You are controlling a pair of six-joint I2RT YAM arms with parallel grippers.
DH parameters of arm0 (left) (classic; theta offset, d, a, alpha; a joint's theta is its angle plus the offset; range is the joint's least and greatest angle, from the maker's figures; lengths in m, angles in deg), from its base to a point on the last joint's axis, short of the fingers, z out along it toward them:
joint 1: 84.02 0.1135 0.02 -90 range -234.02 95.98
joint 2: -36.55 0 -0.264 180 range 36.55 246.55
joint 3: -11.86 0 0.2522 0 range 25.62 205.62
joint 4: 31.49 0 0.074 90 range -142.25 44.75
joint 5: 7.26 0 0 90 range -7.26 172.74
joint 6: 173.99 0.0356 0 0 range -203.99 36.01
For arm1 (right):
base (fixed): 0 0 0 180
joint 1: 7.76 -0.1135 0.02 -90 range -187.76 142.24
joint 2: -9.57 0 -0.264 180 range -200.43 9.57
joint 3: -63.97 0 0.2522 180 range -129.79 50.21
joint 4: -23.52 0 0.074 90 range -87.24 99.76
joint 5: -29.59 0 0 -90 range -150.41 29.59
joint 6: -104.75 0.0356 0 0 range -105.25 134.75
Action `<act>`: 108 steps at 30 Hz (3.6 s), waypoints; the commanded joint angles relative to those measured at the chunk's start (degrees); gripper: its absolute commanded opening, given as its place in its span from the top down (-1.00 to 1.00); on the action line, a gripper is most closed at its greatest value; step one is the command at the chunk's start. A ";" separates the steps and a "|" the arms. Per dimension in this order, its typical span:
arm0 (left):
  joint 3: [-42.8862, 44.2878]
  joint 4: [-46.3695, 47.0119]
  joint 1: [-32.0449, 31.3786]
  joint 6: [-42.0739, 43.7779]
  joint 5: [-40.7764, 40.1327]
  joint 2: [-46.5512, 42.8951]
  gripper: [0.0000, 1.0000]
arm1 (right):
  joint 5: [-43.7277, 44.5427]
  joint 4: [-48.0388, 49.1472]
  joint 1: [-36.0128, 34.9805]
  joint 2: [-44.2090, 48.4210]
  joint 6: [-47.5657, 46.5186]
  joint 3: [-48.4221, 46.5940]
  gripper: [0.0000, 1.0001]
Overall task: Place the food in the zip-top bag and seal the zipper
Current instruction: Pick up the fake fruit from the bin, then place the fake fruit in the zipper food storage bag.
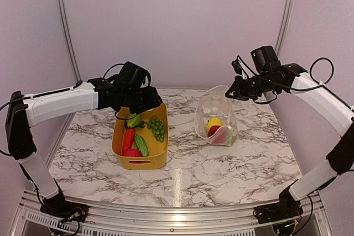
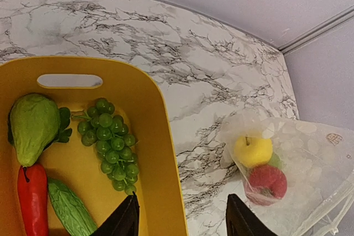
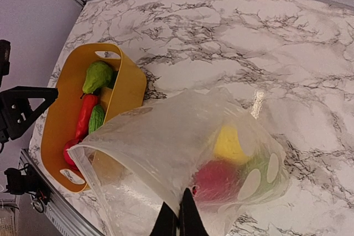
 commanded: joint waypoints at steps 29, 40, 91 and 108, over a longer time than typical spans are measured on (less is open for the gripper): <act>6.41 -6.05 5.46 -6.87 5.17 19.83 0.09 | -1.60 2.79 0.39 0.03 1.29 0.05 1.00; 8.17 -7.35 5.46 -8.42 5.64 24.52 0.07 | -1.62 2.24 0.35 0.62 1.24 0.44 1.00; 1.76 16.34 3.65 11.97 24.97 -5.30 1.00 | -2.61 0.67 0.16 -1.00 1.23 -2.07 1.00; 7.14 22.49 -7.77 11.01 42.77 5.10 1.00 | -3.02 2.06 -0.11 -3.06 2.18 -3.55 1.00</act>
